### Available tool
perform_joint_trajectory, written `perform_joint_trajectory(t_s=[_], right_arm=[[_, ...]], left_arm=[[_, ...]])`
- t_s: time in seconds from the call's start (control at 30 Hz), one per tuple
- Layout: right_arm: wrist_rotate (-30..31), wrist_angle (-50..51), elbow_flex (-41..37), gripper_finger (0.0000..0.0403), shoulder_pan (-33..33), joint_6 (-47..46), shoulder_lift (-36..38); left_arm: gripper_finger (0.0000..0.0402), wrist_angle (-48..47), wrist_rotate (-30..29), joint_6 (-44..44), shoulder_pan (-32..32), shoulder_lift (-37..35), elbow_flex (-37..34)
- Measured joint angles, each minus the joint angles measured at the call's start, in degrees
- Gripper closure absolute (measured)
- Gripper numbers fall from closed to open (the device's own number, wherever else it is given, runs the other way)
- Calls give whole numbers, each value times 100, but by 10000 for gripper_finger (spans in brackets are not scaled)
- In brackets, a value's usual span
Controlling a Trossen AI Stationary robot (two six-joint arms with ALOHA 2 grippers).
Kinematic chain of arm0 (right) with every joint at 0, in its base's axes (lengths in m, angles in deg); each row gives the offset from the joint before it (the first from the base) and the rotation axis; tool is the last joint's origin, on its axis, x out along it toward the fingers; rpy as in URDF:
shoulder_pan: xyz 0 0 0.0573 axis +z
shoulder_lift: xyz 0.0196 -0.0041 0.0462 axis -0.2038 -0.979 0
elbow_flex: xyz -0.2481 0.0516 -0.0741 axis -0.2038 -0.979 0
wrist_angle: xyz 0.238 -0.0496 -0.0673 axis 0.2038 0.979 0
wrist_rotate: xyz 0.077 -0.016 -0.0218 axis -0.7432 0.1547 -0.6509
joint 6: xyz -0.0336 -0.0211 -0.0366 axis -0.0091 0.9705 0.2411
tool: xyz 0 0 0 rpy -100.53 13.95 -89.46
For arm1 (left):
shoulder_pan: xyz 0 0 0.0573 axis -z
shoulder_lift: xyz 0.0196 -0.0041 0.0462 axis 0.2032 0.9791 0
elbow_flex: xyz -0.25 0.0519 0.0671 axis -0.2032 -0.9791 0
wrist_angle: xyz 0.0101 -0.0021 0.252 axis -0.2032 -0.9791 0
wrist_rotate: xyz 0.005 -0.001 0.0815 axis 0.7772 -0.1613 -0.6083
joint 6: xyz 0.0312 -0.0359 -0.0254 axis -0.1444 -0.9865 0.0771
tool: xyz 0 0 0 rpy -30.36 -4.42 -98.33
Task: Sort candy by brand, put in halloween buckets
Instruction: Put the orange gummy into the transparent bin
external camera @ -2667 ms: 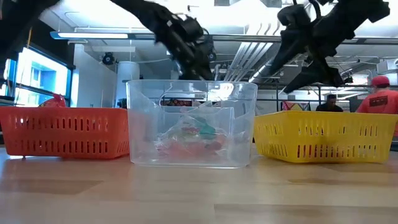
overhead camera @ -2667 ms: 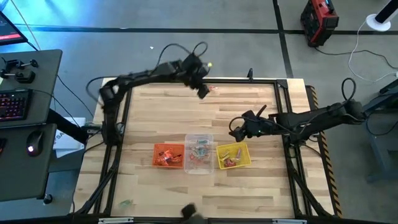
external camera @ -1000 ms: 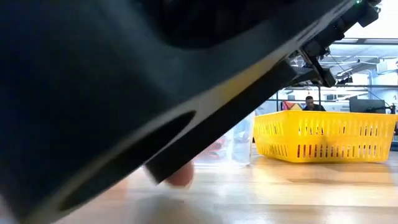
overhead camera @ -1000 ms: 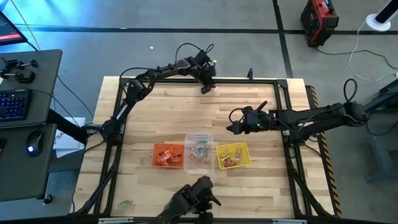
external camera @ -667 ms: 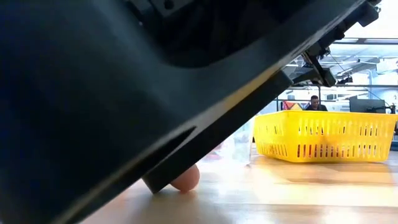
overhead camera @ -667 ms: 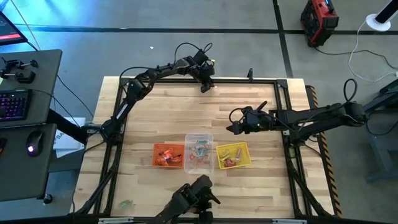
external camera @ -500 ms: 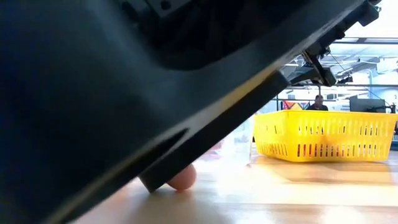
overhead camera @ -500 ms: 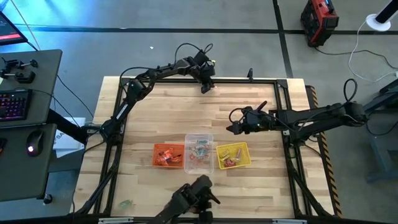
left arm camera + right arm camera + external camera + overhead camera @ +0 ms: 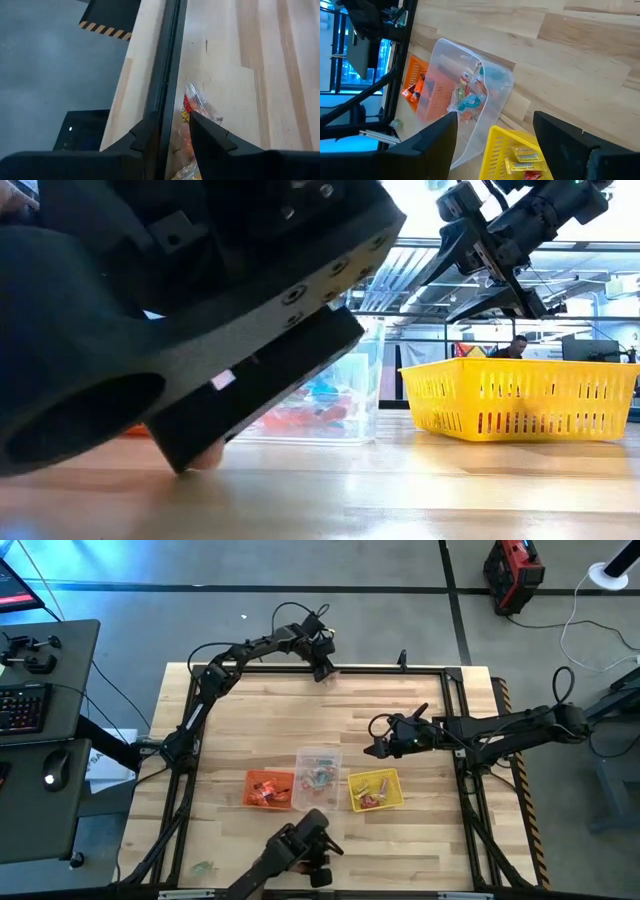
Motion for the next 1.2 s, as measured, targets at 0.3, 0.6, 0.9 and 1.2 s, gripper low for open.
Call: perform_joint_trajectory(t_s=[0.3,0.6,0.9,1.2], right_arm=[[57,0,1,148,0,15,0],[235,1,1,148,0,-3,0],[243,26,1,148,0,15,0],[213,26,1,148,0,-26,0]], left_arm=[[303,12,149,348,186,0,4],[366,-152,-52,568,350,-55,2],[350,-462,-229,356,390,-54,2],[360,-714,-736,510,444,-52,3]])
